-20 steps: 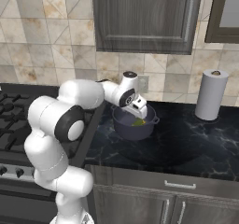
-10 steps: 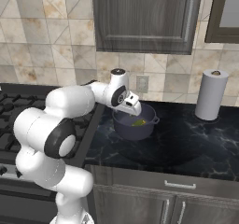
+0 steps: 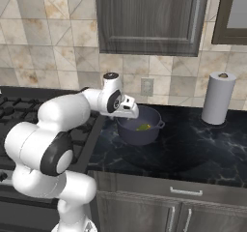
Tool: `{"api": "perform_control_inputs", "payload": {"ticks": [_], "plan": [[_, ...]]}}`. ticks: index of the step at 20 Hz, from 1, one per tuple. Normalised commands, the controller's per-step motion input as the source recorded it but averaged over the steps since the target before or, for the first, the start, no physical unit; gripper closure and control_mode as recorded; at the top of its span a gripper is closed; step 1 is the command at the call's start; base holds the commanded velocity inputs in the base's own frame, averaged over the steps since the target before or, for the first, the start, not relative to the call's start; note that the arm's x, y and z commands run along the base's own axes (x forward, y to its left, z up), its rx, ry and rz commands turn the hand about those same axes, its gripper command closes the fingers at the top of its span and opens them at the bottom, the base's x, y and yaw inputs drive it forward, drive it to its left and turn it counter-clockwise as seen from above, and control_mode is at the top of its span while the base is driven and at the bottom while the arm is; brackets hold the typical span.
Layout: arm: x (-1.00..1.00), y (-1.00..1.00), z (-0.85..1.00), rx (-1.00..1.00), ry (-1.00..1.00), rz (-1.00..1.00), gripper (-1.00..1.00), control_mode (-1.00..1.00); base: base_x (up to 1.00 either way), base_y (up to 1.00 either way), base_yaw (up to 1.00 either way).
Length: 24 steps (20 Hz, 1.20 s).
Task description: Turn on the sink faucet. Then move the cucumber from the counter to the sink. Turn off the sink. Move the vegetable from the sink to the pot next to the stove. Finally move the pot to the front center burner.
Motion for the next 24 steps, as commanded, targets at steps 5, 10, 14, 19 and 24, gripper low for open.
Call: {"api": "perform_control_inputs", "payload": {"ticks": [5, 10, 14, 19, 24], "plan": [[-0.1, 0.26, 0.04, -0.05, 0.03, 0.19, -1.0, -1.0, 0.0, 0.0, 0.0], [0.11, 0.07, 0.0, -0.01, 0.04, 0.13, -1.0, -1.0, 0.0, 0.0, 0.0], [0.43, 0.0, -0.08, 0.0, 0.03, 0.09, -1.0, -1.0, 0.0, 0.0, 0.0], [0.43, 0.0, -0.26, 0.0, 0.01, 0.08, -1.0, -1.0, 0.0, 0.0, 0.0], [0.13, 0.0, -0.37, -0.01, 0.01, 0.05, -1.0, -1.0, 0.0, 0.0, 0.0]]}}
